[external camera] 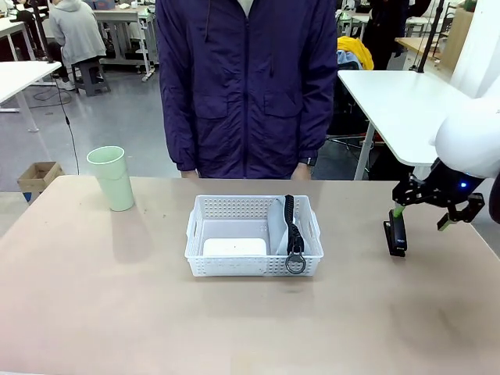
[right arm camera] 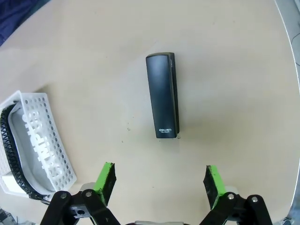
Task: Efficiently arrange items inside the basket to fit them all.
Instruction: Pick up the Stapler and place it inside the Organizing basket.
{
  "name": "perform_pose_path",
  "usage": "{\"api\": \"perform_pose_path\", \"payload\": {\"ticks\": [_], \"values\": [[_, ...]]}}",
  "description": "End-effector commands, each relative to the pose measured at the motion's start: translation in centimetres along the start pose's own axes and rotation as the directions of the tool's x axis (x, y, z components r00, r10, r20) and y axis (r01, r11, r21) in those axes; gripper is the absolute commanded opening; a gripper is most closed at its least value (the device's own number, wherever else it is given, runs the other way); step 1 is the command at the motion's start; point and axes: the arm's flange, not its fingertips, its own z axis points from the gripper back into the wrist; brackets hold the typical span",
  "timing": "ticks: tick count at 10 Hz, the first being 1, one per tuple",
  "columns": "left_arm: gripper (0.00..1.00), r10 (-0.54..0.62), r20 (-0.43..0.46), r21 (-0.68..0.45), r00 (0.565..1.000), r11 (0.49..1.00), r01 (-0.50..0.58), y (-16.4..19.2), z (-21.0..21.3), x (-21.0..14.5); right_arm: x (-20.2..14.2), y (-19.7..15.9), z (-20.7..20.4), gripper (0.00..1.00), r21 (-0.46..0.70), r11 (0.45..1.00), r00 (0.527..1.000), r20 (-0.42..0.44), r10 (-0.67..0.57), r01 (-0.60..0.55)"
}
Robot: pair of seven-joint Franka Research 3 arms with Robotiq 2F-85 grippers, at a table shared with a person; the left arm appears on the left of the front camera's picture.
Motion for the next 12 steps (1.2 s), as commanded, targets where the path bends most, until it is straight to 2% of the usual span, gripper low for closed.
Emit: {"api": "perform_pose_path", "payload": {"ticks": [1, 2, 3, 5, 6, 10, 12], "values": [[1.0, -0.024, 0.025, -0.007, 0.999, 1.0, 0.024, -0.3, -0.2, 0.2, 0.1, 0.1, 0.3, 1.0, 0.006, 1.0, 1.0, 0.009, 0.002, -0.002], [1.0, -0.024, 0.025, -0.007, 0.999, 1.0, 0.024, -0.3, -0.2, 0.2, 0.3, 0.8, 0.0, 1.0, -0.095, 0.995, 1.0, 0.015, 0.024, -0.023], [1.0, -0.024, 0.025, -0.007, 0.999, 1.0, 0.024, -0.3, -0.2, 0.2, 2.4, 1.0, -2.1, 1.0, -0.107, 0.993, 0.998, -0.04, 0.049, -0.053], [1.0, -0.024, 0.025, -0.007, 0.999, 1.0, 0.024, -0.3, -0.2, 0.2, 4.4, 1.8, -5.8, 1.0, -0.078, 0.988, 0.986, -0.112, 0.126, -0.135], [1.0, -0.024, 0.025, -0.007, 0.999, 1.0, 0.024, -0.3, -0.2, 0.2, 5.0, 2.5, -7.7, 1.0, -0.088, 0.984, 0.983, -0.11, 0.146, -0.156], [1.0, -0.024, 0.025, -0.007, 0.999, 1.0, 0.024, -0.3, -0.2, 0.2, 6.9, 3.0, -12.0, 1.0, -0.16, 0.978, 0.981, -0.161, 0.105, -0.131], [1.0, -0.024, 0.025, -0.007, 0.999, 1.0, 0.024, -0.3, -0.2, 0.2, 6.8, 2.9, -12.0, 1.0, -0.154, 0.98, 0.982, -0.157, 0.1, -0.125]]}}
